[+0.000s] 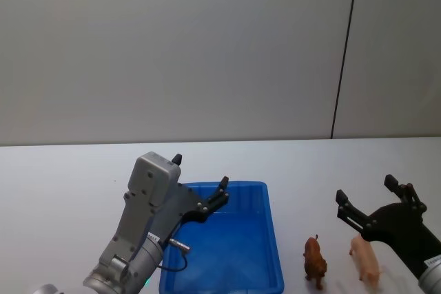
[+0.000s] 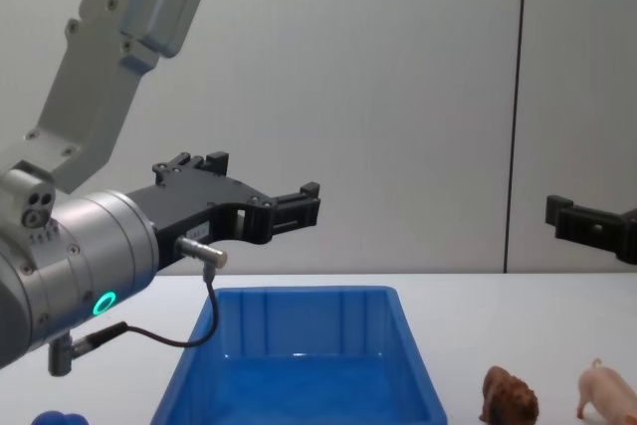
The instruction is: Pick up the two dolls from the table and place them into the box.
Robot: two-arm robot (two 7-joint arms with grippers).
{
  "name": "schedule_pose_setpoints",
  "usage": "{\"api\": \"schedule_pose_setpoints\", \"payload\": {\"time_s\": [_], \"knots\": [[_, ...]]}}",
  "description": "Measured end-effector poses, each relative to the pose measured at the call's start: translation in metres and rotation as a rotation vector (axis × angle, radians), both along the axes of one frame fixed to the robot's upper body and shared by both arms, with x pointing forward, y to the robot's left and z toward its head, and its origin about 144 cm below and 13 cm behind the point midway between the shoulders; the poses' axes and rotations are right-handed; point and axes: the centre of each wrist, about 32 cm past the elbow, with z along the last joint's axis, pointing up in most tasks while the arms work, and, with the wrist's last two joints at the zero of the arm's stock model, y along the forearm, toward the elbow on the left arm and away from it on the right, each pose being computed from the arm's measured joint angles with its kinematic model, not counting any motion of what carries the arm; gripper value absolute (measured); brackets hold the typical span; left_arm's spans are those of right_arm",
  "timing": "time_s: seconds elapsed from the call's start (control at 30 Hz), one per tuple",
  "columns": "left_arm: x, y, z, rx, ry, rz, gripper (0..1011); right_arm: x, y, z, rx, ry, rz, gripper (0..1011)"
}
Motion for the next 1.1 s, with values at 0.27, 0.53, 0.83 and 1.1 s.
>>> {"api": "schedule_pose_setpoints", "payload": {"time_s": [0.27, 0.53, 0.83, 1.1], "knots": [[0.0000, 0.0000, 0.0000, 0.000, 0.000, 0.000, 1001, 0.0000, 0.0000, 0.0000, 0.000, 0.000, 0.000, 1001], [0.0000, 0.0000, 0.0000, 0.000, 0.000, 0.000, 1001, 0.0000, 0.0000, 0.0000, 0.000, 0.000, 0.000, 1001], [0.0000, 0.0000, 0.0000, 0.000, 0.000, 0.000, 1001, 0.0000, 0.0000, 0.0000, 0.000, 0.000, 0.000, 1001], [0.0000, 0.0000, 0.0000, 0.000, 0.000, 0.000, 1001, 0.0000, 0.0000, 0.0000, 0.000, 0.000, 0.000, 1001]]}}
